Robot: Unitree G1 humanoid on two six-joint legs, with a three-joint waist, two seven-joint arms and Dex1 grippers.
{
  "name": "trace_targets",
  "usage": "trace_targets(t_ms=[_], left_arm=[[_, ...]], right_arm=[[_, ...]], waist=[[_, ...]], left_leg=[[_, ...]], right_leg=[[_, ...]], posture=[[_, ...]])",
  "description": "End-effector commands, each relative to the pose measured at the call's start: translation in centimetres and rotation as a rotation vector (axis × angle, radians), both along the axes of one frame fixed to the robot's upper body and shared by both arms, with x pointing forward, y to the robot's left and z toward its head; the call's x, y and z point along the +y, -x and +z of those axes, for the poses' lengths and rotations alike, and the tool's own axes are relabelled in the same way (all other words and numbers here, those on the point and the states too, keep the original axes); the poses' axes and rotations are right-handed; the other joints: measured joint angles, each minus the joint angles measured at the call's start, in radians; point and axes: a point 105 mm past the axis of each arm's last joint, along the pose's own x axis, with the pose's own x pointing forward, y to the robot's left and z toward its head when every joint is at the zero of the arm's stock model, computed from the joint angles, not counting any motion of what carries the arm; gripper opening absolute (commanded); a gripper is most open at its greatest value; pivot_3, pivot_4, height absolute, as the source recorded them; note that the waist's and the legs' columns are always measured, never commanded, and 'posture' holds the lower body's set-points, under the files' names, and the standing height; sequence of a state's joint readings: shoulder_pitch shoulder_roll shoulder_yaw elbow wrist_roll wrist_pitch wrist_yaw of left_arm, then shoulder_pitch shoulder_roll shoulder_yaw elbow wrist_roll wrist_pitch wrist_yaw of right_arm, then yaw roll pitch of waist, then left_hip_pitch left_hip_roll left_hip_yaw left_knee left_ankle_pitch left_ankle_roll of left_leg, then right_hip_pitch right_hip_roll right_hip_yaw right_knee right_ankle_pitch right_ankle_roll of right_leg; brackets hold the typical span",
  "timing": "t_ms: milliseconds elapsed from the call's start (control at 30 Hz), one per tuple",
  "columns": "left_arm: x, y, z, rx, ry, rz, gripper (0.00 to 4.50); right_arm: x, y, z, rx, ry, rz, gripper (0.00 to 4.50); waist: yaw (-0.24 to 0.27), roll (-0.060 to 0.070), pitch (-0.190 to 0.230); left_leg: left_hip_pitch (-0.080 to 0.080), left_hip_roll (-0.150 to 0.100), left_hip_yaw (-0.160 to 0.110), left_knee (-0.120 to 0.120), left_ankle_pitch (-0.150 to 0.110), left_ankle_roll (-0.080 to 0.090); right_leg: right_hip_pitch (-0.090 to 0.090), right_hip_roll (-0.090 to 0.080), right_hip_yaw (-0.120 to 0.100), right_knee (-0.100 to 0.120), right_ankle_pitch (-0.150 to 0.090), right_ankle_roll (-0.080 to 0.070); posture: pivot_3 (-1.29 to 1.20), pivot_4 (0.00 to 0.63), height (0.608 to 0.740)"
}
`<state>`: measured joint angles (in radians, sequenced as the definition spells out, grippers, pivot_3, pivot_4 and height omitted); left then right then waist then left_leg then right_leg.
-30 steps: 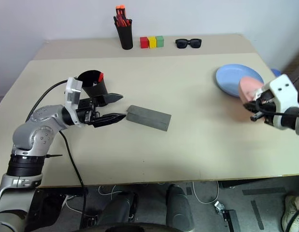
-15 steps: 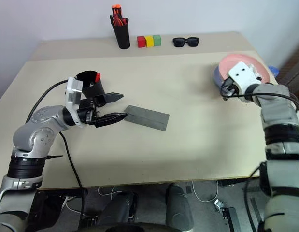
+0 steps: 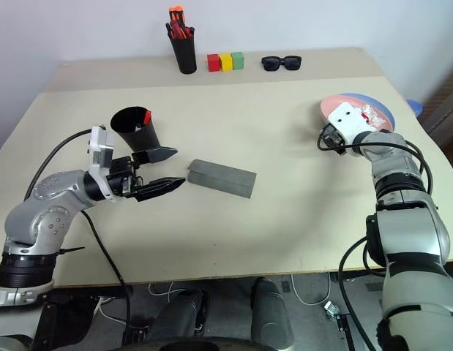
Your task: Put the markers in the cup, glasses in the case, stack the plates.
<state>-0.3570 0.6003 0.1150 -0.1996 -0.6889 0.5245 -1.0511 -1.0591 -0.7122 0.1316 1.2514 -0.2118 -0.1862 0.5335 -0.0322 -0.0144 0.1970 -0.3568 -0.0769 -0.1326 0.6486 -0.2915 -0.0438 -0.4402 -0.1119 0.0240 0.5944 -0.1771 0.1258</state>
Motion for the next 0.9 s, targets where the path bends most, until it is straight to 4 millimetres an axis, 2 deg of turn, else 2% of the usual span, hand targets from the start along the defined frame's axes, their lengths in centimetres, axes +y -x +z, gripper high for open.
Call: trace_targets(t_ms=[33, 133, 300, 367, 433, 533, 667, 733, 833, 900], left_arm=[[0.2, 0.2, 1.1, -0.045, 0.009, 0.0, 4.5], [0.0, 0.0, 1.3, -0.049, 0.01, -0.006, 4.5], [-0.1, -0.1, 1.5, -0.05, 0.004, -0.01, 4.5], [0.1, 0.0, 1.5, -0.049, 0.002, -0.007, 4.5], [0.3, -0.1, 1.5, -0.046, 0.002, -0.003, 4.5], [0.6, -0.1, 1.4, -0.041, 0.007, -0.002, 4.5], [0.4, -0.2, 1.2, -0.038, 0.008, -0.01, 4.5], [0.3, -0.2, 1.2, -0.036, 0.015, -0.015, 4.5], [-0.1, -0.2, 1.1, -0.04, 0.022, -0.019, 4.5], [-0.5, -0.2, 1.0, -0.039, 0.028, -0.022, 4.5]], right_arm=[[-0.3, -0.4, 3.3, -0.107, 0.031, 0.002, 4.45], [0.4, -0.3, 4.2, -0.132, -0.045, 0.045, 4.45], [3.4, 0.5, 6.9, -0.187, -0.443, 0.24, 4.45], [5.3, 2.4, 8.0, -0.197, -0.589, 0.394, 4.45], [7.0, 4.8, 8.3, -0.189, -0.657, 0.52, 4.45], [9.2, 8.7, 7.9, -0.115, -0.757, 0.674, 4.45], [12.1, 11.6, 6.8, -0.012, -0.815, 0.746, 4.45], [12.7, 12.3, 6.8, 0.013, -0.844, 0.748, 4.45], [12.7, 13.3, 7.5, 0.035, -0.911, 0.77, 4.45], [12.6, 14.2, 7.6, 0.053, -0.888, 0.799, 4.45]], waist=[[-0.007, 0.0, 0.0], [-0.012, 0.0, 0.0], [-0.014, 0.0, 0.0], [-0.012, 0.0, 0.0], [-0.007, 0.0, 0.0], [0.001, 0.0, 0.0], [0.005, 0.001, 0.0], [0.009, 0.001, 0.0], [0.017, 0.0, 0.0], [0.024, 0.0, 0.0]], left_leg=[[0.0, 0.0, 0.0, 0.0, 0.0, 0.0], [0.0, 0.0, 0.0, 0.0, 0.0, 0.0], [0.0, 0.0, 0.0, 0.0, 0.0, 0.0], [0.0, 0.001, 0.0, -0.001, 0.0, 0.0], [0.0, 0.001, -0.002, 0.0, 0.0, 0.001], [-0.001, 0.001, -0.003, 0.0, 0.0, 0.001], [0.0, 0.001, -0.001, 0.002, 0.0, 0.001], [0.001, 0.001, -0.001, 0.002, 0.0, 0.001], [0.001, 0.001, -0.001, 0.003, 0.0, 0.001], [0.0, 0.001, -0.001, 0.003, 0.0, 0.001]], right_leg=[[0.0, 0.0, 0.0, 0.0, 0.0, 0.0], [0.0, 0.0, 0.0, 0.0, 0.0, 0.0], [0.0, 0.0, 0.0, 0.0, 0.0, 0.0], [0.0, 0.001, 0.0, 0.0, 0.0, 0.0], [0.0, 0.001, 0.0, 0.001, 0.0, 0.0], [0.0, 0.001, -0.001, 0.001, 0.0, 0.0], [0.0, 0.0, 0.0, 0.001, 0.0, 0.0], [0.001, 0.001, 0.0, 0.001, 0.0, 0.0], [0.001, 0.001, 0.0, 0.001, 0.001, 0.0], [0.001, 0.001, 0.0, 0.001, 0.001, 0.0]], posture=[[0.0, 0.15, 0.74], [0.0, 0.15, 0.74], [0.0, 0.15, 0.74], [0.0, 0.15, 0.74], [0.0, 0.15, 0.74], [0.0, 0.15, 0.74], [0.0, 0.15, 0.74], [0.0, 0.15, 0.74], [0.0, 0.15, 0.74], [0.0, 0.15, 0.74]])
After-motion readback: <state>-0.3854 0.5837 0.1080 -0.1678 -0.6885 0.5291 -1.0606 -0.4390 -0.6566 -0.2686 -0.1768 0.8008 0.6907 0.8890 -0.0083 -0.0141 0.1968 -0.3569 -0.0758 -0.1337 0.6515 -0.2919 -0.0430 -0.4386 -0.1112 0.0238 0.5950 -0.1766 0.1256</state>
